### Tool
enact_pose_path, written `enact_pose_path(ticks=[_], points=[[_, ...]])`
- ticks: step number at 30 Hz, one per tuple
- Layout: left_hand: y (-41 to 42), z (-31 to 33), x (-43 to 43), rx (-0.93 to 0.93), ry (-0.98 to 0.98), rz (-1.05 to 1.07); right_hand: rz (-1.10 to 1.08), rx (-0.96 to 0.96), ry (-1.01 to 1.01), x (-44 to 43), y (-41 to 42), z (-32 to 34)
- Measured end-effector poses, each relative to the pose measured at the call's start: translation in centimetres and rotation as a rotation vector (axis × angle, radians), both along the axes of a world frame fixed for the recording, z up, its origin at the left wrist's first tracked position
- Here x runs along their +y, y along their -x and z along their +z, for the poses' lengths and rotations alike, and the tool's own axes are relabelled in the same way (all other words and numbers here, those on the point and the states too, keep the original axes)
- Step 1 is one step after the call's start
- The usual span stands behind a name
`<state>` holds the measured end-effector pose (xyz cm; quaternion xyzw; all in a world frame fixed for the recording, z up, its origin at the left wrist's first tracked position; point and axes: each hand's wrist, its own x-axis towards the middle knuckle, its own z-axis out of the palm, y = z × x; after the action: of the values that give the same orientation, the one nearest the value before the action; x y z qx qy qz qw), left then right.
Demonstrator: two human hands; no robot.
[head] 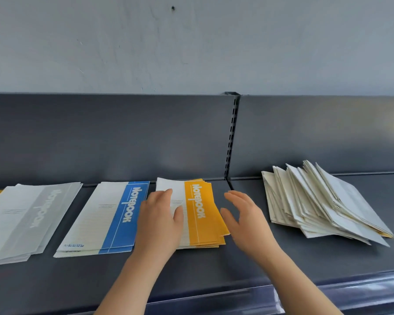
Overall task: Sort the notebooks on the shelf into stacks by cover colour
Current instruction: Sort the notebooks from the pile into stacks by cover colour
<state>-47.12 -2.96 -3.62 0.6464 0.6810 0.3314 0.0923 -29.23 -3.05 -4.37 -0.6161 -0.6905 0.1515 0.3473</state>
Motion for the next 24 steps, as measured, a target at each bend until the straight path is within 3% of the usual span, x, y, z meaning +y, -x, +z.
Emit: enact_pose_path(ticks=[9, 16, 20, 24], points=[[-11.2, 1.3, -0.4, -0.222, -0.14, -0.342, -0.221, 0.001, -0.183, -3.1, -12.6, 2.1], [-21.7, 2.1, 1.0, -0.321, -0.066, -0.532, -0.415, -0.041, -0.022, -2.3, -24.7, 0.5], [-26.7, 2.4, 3.0, -0.28, -0.043, -0.536, -0.394, -0.089, 0.102, -1.4, -28.7, -1.1], [-29.9, 1.7, 4.6, -0.196, -0.005, -0.434, -0.289, -0.09, 0.093, -1.2, -29.8, -2.1]])
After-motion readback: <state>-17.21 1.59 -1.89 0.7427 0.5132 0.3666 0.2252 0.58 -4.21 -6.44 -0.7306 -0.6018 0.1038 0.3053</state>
